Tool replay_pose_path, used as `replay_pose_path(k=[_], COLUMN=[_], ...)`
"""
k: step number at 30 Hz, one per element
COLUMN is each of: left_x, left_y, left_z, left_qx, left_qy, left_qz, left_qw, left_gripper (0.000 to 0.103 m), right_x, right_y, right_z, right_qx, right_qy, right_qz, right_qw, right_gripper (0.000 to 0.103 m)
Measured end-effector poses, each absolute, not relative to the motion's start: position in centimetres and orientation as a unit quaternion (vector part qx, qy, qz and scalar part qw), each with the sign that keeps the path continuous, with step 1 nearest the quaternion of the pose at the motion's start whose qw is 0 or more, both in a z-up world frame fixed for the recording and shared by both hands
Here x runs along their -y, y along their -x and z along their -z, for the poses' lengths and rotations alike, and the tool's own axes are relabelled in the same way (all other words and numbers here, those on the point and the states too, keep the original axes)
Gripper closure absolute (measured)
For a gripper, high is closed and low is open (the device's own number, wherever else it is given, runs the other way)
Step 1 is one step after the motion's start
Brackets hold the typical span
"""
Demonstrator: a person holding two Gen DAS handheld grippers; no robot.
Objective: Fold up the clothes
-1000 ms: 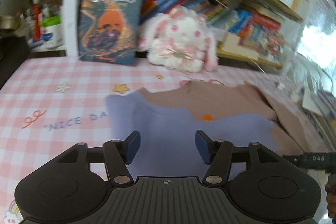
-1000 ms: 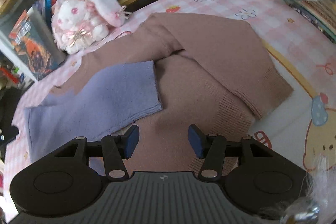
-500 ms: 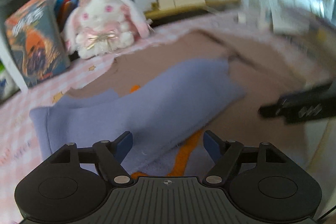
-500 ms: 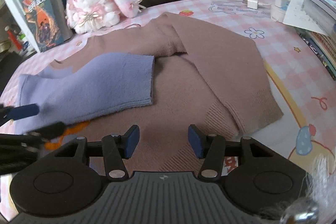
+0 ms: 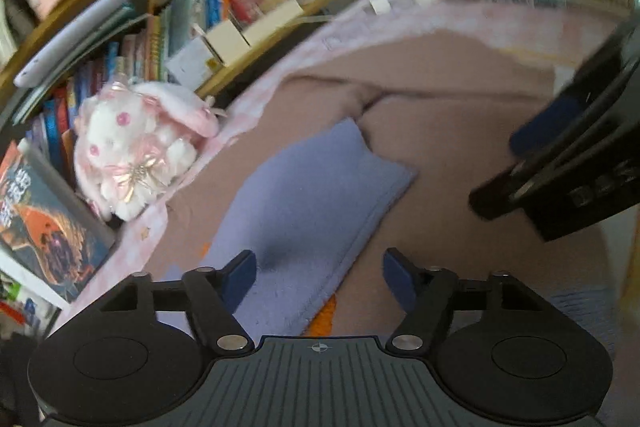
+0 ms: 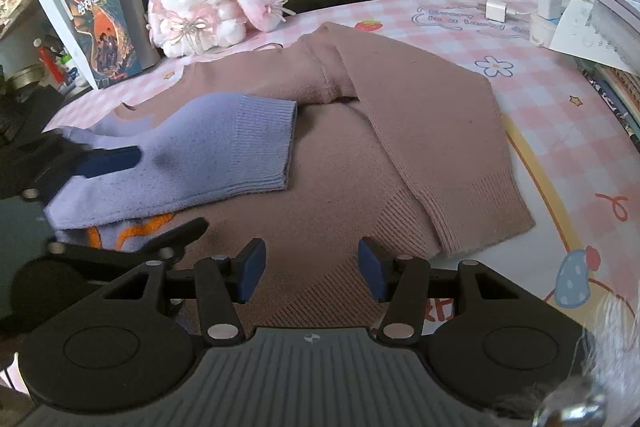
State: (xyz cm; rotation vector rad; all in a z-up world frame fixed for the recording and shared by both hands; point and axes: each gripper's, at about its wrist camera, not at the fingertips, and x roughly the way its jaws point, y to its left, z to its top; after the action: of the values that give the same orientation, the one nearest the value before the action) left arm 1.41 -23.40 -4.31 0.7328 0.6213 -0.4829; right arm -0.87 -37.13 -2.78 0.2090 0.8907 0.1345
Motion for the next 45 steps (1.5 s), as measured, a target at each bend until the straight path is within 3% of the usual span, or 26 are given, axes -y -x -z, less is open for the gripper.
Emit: replay_pose_path(k=[2,4,5,6,9,14,19,28,35,40,45], left_x=[23.5,23.5,23.4,23.1,20.6,14.0,1.9,-16.5,-20.6,-21.9,-21.1], left_y=[-1.7,-2.3,-2.7,-3.2,-4.4,-5.6,-7.0,-5.8,-6.7,-6.3,-3.1], left_z=[4.3,4.4,4.5,4.7,2.9,-2.5,-6.1,-5.5,-3.5,-2.5,-3.2], left_qx=[-0.292,-0.291,-0.293,-0.301,-0.306,-0.283,-0.242,-0.24,-0.265,-0.285,-0.291], left_qy=[-0.351,-0.345,-0.339,-0.327,-0.234,-0.056,0.091,0.13,0.128,0.121,0.116], left_qz=[0.233,0.234,0.23,0.223,0.217,0.19,0.069,-0.136,-0.158,-0.172,-0.17], left_qw=[0.859,0.861,0.864,0.868,0.897,0.938,0.964,0.952,0.943,0.935,0.934], left_gripper=[0.035,0.051,0.074,0.088,0.096,0.096,0.097,0.098,0.097,0.086,0.059], right_x=[37.2,37.3,37.4,37.4,37.5,37.8,36.4,32.6,28.7,27.2,27.7], right_y=[0.9,1.1,1.1,1.1,1.2,1.2,1.1,1.8,3.2,3.8,4.2], right_z=[2.8,2.8,2.8,2.8,2.8,2.9,2.8,2.8,2.6,2.6,2.4], right_qx=[-0.429,-0.429,-0.429,-0.429,-0.429,-0.429,-0.43,-0.447,-0.462,-0.466,-0.463], right_qy=[-0.101,-0.1,-0.101,-0.101,-0.103,-0.116,-0.098,-0.056,-0.043,-0.041,-0.081], right_qz=[-0.069,-0.07,-0.069,-0.069,-0.066,-0.049,-0.016,-0.001,-0.018,-0.006,0.022], right_qw=[0.895,0.895,0.895,0.895,0.895,0.895,0.897,0.893,0.886,0.884,0.882], right_gripper=[0.054,0.054,0.054,0.054,0.055,0.057,0.056,0.054,0.053,0.051,0.051])
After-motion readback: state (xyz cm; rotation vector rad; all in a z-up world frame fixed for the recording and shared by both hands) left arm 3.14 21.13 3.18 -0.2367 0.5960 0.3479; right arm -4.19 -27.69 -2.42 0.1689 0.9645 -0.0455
